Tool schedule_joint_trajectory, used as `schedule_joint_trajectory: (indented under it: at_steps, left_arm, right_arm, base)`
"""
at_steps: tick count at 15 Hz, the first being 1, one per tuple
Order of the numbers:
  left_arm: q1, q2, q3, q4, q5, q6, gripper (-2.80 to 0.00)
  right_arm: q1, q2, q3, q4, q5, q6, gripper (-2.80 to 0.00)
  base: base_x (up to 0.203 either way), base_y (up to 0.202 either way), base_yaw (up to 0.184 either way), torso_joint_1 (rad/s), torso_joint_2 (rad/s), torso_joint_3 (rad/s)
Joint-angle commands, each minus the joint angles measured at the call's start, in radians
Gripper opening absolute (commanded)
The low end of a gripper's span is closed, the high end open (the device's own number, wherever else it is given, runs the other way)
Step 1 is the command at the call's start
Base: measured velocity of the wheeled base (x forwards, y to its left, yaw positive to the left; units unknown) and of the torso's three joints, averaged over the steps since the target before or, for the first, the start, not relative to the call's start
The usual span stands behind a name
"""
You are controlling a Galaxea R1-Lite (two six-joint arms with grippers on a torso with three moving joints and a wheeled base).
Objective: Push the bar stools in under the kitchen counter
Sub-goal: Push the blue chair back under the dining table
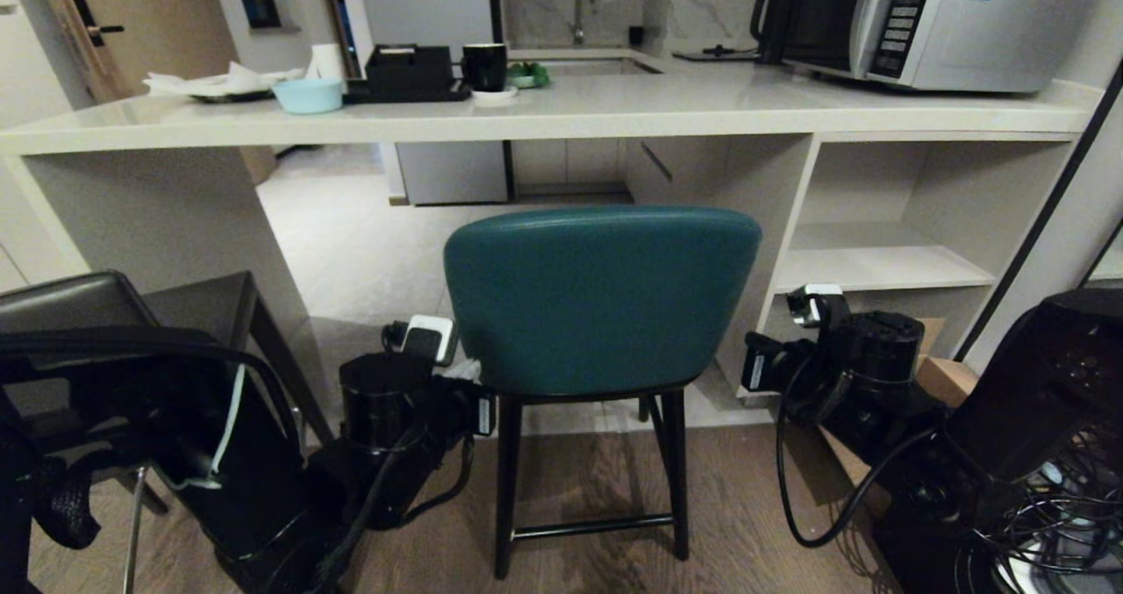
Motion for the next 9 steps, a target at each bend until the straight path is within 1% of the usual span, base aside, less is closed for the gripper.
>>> schedule_joint_trajectory:
  at_steps: [1,2,3,4,6,9]
  left_arm:
    - [-0.044,0.039,0.077,-0.135,0.054,-0.001,-2.8]
    - [-0.051,0.08,0.086,-0.15,0.084,0.001,-2.8]
    - [-0.054,0.099,0.082,-0.156,0.101,0.003,-2.8]
    - [-0.058,0.103,0.066,-0.156,0.1,0.004,-2.8]
    - [-0.058,0.133,0.027,-0.157,0.1,0.004,-2.8]
    - [-0.039,0.193,-0.051,-0.157,0.099,0.005,-2.8]
  right_arm:
    - [0.035,-0.008,0.12,-0.091,-0.005,0.0,-2.8]
    - [0.065,-0.008,0.172,-0.172,-0.013,0.0,-2.8]
    - [0.101,-0.008,0.189,-0.201,-0.033,-0.002,-2.8]
    - [0.125,-0.009,0.179,-0.204,-0.045,-0.004,-2.8]
    - [0.16,0.006,0.134,-0.157,-0.05,-0.006,-2.8]
    - [0.164,0.078,0.034,-0.109,-0.051,-0.006,-2.8]
  base:
    - [0.0,0.0,0.0,0.0,0.0,0.0]
    - [0.0,0.0,0.0,0.0,0.0,0.0]
    - [0.0,0.0,0.0,0.0,0.0,0.0]
    - [0.0,0.0,0.0,0.0,0.0,0.0]
    - [0.0,0.0,0.0,0.0,0.0,0.0]
    - [0.0,0.0,0.0,0.0,0.0,0.0]
